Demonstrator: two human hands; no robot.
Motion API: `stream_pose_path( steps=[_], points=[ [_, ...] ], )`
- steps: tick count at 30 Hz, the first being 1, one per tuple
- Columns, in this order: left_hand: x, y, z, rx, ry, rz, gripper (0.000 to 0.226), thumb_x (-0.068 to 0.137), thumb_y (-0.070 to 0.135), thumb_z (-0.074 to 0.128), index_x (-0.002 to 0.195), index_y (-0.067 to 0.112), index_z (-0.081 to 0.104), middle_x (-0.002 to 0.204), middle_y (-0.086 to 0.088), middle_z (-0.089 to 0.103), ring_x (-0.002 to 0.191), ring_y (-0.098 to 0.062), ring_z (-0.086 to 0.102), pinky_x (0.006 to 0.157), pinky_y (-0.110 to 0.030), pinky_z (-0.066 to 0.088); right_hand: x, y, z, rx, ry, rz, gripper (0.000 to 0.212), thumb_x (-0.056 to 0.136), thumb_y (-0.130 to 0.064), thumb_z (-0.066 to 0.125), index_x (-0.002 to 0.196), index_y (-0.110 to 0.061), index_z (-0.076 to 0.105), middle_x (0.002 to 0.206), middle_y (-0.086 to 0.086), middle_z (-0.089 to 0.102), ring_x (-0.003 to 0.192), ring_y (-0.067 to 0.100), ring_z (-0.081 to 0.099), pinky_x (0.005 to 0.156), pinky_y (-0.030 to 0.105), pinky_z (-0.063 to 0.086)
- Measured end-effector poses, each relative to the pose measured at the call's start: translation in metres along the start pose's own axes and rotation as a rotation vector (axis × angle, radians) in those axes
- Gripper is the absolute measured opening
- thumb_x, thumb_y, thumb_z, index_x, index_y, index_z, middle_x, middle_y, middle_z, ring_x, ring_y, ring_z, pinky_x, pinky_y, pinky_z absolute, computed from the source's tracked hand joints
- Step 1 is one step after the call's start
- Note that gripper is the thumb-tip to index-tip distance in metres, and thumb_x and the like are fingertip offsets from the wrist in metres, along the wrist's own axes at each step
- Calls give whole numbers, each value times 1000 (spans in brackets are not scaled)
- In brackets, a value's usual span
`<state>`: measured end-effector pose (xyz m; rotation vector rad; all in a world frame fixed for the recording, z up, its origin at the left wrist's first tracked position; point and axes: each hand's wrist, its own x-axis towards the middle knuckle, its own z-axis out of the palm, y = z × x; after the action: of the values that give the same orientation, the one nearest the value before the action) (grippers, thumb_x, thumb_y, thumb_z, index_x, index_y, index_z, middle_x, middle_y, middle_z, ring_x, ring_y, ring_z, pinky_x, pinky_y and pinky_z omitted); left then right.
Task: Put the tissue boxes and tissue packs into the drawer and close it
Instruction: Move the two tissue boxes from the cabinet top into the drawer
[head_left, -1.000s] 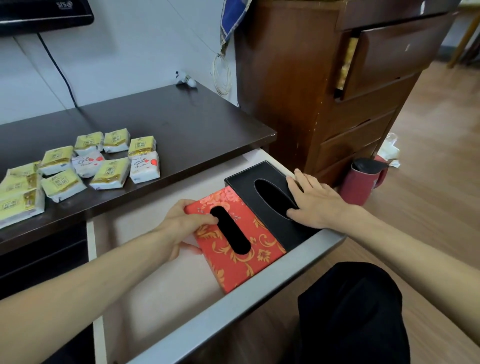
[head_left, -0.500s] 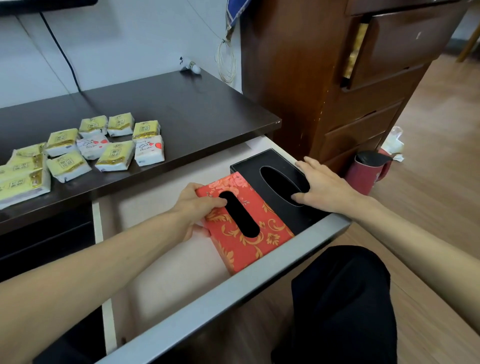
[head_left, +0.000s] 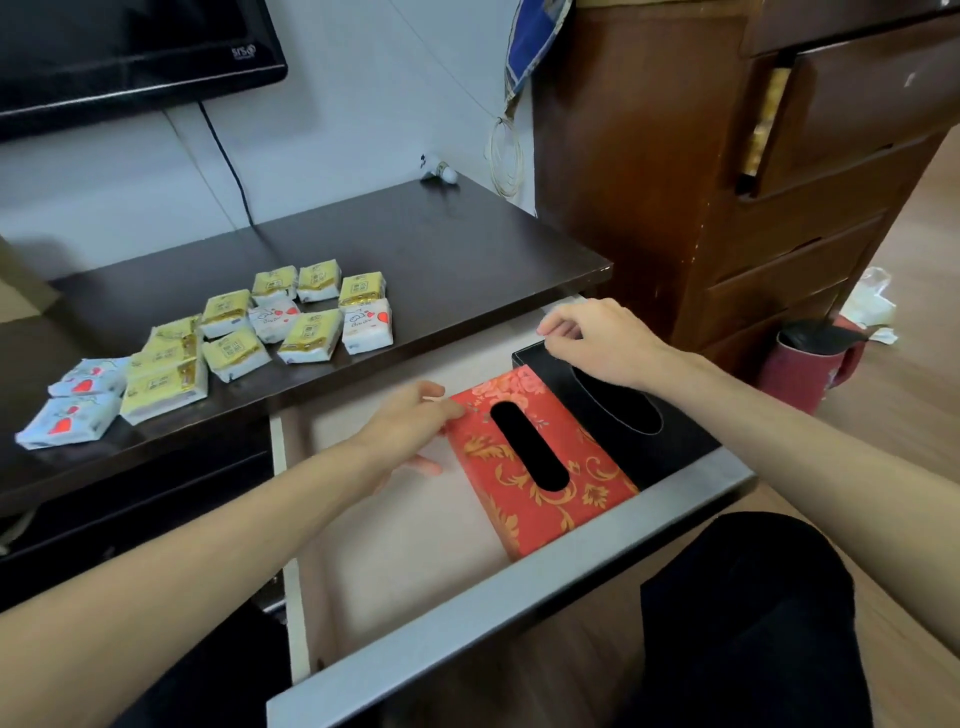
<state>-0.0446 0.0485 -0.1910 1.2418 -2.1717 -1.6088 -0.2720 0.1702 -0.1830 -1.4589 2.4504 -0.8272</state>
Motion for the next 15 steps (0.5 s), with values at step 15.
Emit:
stream_pose_path(
  steps=[15],
  points=[
    [20, -16, -169, 493, 520, 390, 14, 88, 25, 61, 95, 27, 72, 90, 15, 71, 81, -8, 67, 72, -30, 53, 101, -143, 65, 343, 11, -171, 20, 96, -17, 62, 102, -24, 80, 96, -10, 76, 93, 1, 67, 79, 20, 47]
  ],
)
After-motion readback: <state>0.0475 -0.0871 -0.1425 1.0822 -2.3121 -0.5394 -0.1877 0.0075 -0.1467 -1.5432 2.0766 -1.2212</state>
